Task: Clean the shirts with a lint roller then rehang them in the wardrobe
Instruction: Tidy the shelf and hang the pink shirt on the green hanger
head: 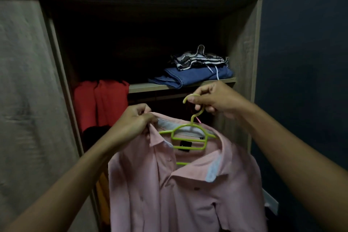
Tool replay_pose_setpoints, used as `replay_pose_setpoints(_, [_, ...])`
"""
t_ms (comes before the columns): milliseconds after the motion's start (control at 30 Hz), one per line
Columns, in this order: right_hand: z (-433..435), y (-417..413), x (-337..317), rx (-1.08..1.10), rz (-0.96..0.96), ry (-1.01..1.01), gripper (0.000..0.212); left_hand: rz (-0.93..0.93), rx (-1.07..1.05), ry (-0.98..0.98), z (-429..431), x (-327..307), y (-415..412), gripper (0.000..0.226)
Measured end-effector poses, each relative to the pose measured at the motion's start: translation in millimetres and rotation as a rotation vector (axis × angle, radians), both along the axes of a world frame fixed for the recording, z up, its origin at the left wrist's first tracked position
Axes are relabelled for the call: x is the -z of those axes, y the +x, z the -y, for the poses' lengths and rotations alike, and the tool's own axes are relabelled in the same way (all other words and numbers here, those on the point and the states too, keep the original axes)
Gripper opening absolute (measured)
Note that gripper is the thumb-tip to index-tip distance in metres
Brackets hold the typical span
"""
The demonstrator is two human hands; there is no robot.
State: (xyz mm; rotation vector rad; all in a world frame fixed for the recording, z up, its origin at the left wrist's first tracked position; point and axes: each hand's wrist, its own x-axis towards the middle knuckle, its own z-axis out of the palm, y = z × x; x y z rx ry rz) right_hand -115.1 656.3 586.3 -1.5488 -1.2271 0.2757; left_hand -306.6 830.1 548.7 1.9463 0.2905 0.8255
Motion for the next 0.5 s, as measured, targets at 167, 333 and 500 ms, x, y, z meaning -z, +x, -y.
replay_pose_setpoints(167, [-14,-7,-6,0.135,0.052,0.117,0.017,0.093,0.088,0.063,11,-12,-8,0.037])
replay_pose_setpoints(333, [-34,-11,29,0.205,0.205,0.025,0.014,-0.127,0.247,0.248,16,-7,-22,0.040])
replay_pose_setpoints(500, [-23,-21,14,0.139,0.228,0.115,0.016,-0.284,0.248,0.465,9,-2,-42,0.045])
